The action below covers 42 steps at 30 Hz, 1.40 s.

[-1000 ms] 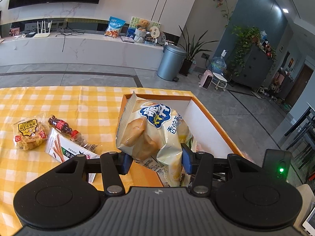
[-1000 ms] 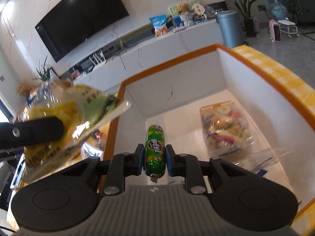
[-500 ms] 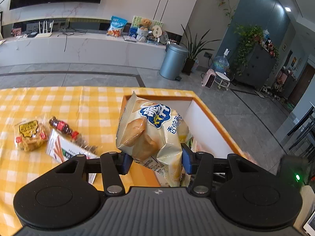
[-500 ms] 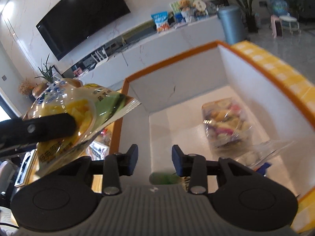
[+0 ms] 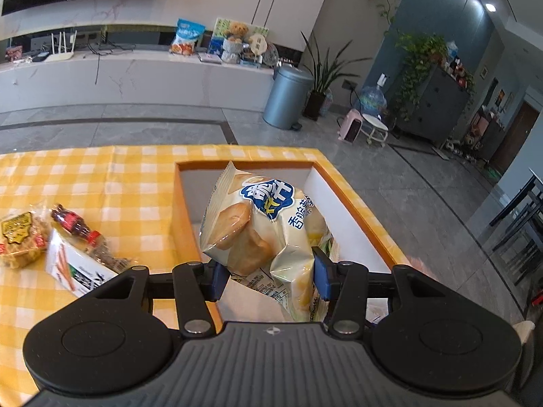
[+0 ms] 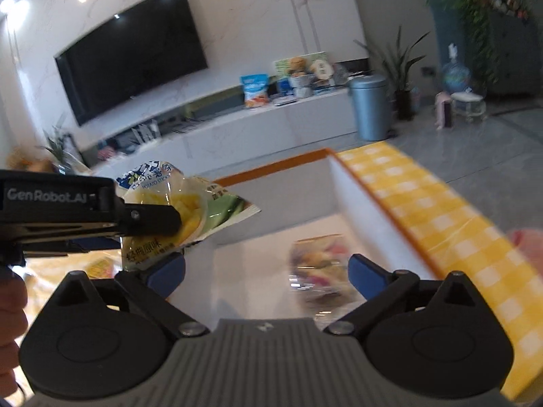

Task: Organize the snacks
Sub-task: 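Release the sausage into the box with the right tool while the left drops the bread bag in, then withdraw both tools from the box toward the waffle bag and breadstick pack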

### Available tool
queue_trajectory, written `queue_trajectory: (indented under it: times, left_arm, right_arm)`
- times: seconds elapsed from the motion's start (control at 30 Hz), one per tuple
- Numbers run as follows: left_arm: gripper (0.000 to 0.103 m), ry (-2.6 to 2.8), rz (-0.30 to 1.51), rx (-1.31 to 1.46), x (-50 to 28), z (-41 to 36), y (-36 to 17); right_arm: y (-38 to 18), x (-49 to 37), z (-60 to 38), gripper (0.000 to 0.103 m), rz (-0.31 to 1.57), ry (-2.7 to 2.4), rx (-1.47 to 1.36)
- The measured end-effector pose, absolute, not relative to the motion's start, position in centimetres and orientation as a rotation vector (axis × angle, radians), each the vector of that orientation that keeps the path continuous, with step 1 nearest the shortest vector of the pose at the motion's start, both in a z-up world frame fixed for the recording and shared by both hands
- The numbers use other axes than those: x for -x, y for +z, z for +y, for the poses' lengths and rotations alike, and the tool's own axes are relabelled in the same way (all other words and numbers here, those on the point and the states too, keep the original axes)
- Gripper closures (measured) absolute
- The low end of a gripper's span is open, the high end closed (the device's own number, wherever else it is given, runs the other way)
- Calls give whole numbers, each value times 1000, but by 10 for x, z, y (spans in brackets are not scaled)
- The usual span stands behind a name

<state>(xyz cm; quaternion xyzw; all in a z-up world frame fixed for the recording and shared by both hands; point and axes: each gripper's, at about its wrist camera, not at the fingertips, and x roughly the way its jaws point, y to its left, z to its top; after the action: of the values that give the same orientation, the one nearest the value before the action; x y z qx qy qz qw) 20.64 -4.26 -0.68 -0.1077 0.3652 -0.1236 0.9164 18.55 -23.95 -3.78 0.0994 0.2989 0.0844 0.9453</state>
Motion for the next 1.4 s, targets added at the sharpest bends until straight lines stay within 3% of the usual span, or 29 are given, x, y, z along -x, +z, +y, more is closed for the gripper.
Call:
queue_trajectory:
  times: [0.73,0.87,0.93,1.0,1.23,1.4]
  left_arm:
    - [45,-270,885,160,-233,-66,-51]
    - [31,-292,885,148,-234,-68,-49]
    - [17,-326,879,159,-231,-66,-49]
    - [10,-329,870,181,-228,-62,-47]
    - [8,-278,803,197,-219,-53,-40]
    - [8,-315,782,309,-219,-42,-34]
  right_arm:
    - [-57,-199,-257,3,711,35,-218]
    - [-57,-198,-256,3,712,0,-200]
    - [-56,-198,-258,3,716,-15,-195]
    - [-55,-196,-262,3,715,-13,-205]
    - [-41,-184,-271,3,677,24,-206]
    - [-23,-167,-278,3,541,103,-274]
